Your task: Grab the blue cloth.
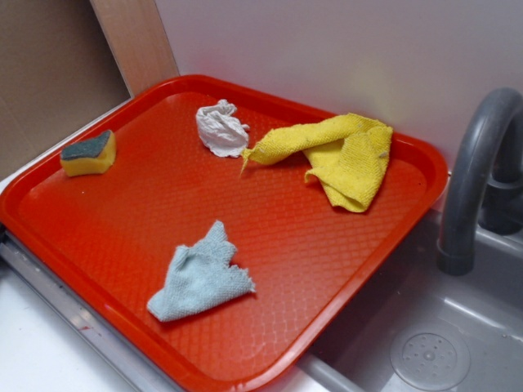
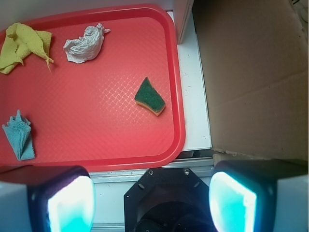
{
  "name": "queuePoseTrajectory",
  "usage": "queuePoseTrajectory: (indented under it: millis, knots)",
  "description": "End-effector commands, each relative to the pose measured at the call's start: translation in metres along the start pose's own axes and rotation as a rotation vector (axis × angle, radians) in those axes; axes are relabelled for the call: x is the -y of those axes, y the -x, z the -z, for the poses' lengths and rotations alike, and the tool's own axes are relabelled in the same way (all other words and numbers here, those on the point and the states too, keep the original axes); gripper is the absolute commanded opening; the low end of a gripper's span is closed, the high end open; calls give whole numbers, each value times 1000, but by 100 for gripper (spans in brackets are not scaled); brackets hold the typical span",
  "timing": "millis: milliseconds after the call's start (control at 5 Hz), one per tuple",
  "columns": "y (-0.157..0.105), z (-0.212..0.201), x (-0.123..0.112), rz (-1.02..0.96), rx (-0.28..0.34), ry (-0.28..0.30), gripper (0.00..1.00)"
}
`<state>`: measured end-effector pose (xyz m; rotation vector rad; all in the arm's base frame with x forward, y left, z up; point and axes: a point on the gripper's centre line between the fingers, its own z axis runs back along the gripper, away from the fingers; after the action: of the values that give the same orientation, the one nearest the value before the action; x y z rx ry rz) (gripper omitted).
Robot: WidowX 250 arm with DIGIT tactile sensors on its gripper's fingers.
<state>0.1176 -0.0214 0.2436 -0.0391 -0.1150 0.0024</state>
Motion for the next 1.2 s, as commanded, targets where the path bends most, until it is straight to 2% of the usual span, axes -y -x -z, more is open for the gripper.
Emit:
queuePoseTrajectory:
  millis: [0,200,400,800,1000]
  knots:
    - [0,0,0,0,0,0,100]
    - [-7,4,32,-24,19,-2,100]
    - [-12,14,61,47,15,73,100]
    - [6,36,139,156,-34,266,100]
    - [17,49,172,165,-87,312,100]
